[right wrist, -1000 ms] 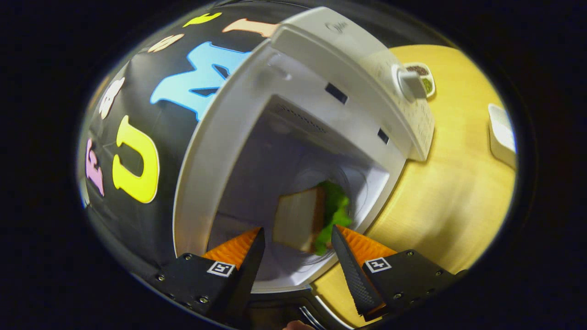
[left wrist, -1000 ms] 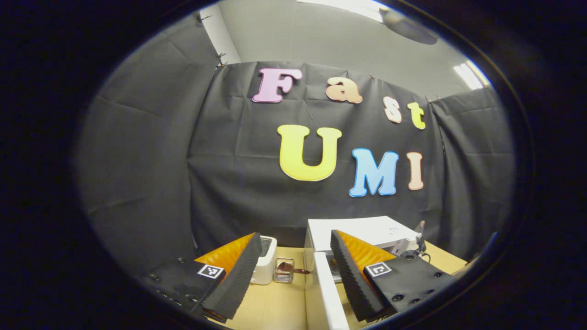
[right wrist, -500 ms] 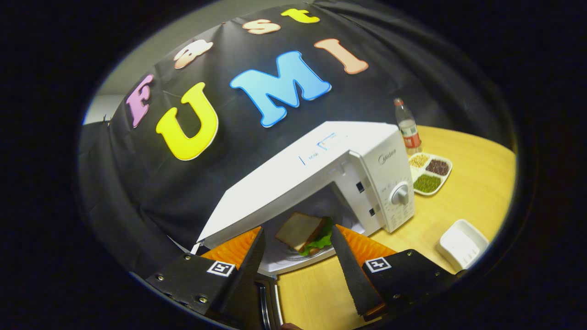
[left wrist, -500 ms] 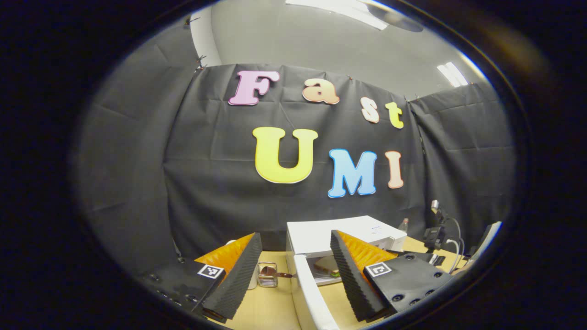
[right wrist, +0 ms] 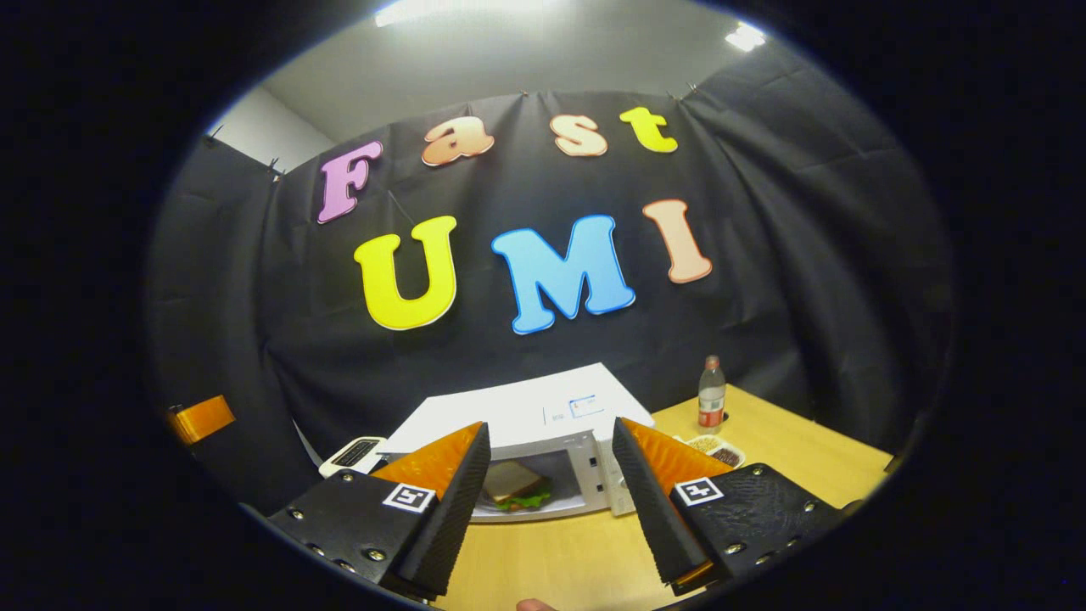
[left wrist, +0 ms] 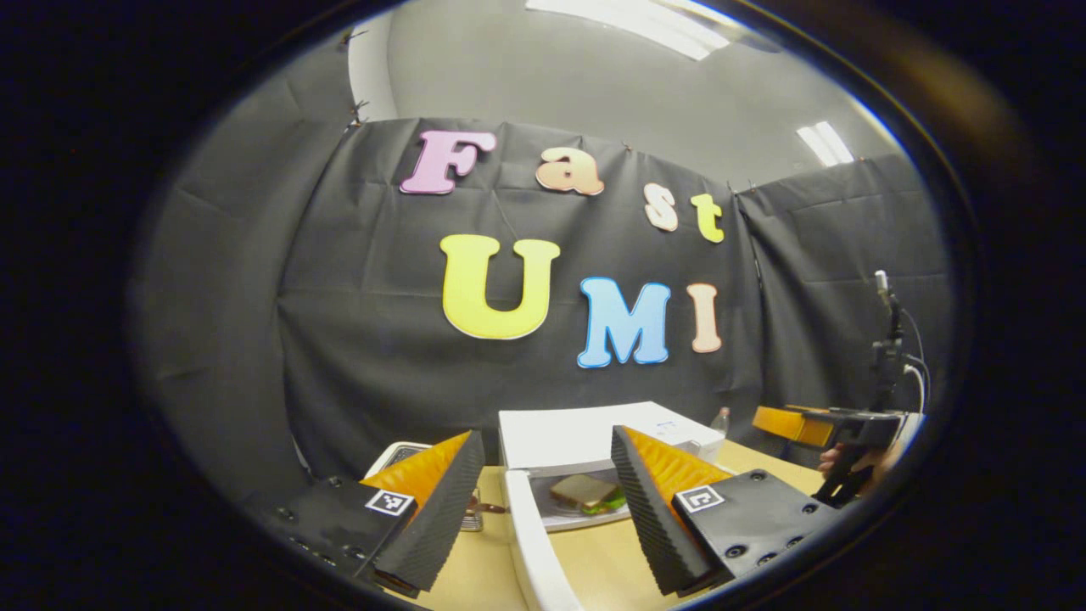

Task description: Open the microwave oven with the left hand, put the food in, and close the microwave oven.

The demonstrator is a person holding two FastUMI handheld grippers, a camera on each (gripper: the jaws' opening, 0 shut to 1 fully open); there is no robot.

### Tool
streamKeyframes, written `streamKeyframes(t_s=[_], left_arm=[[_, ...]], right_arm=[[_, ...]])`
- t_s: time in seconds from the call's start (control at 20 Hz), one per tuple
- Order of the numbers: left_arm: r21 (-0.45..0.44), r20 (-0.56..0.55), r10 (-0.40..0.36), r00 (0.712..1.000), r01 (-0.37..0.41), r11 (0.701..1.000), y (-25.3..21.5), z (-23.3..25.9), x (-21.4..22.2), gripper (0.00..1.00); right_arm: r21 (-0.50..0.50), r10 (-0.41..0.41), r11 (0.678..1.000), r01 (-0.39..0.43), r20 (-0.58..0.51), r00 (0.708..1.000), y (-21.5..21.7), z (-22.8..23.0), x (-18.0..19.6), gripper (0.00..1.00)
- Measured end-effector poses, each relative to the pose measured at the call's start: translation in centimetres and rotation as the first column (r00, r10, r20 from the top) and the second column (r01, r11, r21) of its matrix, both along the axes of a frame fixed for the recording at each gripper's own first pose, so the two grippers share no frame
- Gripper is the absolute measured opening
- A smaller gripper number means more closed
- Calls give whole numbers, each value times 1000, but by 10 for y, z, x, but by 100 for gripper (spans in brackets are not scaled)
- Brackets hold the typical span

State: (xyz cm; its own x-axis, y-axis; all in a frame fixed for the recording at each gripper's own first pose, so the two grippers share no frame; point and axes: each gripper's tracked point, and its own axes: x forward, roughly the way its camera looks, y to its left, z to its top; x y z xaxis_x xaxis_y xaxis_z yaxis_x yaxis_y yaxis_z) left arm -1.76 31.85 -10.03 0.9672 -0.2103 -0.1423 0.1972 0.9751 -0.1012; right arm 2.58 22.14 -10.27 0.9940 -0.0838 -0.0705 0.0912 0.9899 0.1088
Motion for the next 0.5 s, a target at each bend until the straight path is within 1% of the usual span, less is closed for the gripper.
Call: streamKeyframes(t_s=[0.1,0.25,0.35,0.4,0.5], left_arm=[[12,16,2,1000,-2,1000,-6,6,-1,96],[16,45,7,999,-8,1000,-13,15,-6,96],[25,43,9,999,-10,1000,-17,12,-11,96],[33,37,11,999,-13,999,-17,10,-15,95],[32,24,8,1000,-8,999,-19,7,-19,96]], right_arm=[[-64,2,998,1,38,999,-5,23,-14,87],[-97,9,995,-5,48,999,-10,46,-30,87],[-131,9,991,0,70,998,-14,55,-33,87],[-138,28,990,-17,74,997,-12,57,-35,87],[-126,32,992,-21,85,996,-14,61,-36,87]])
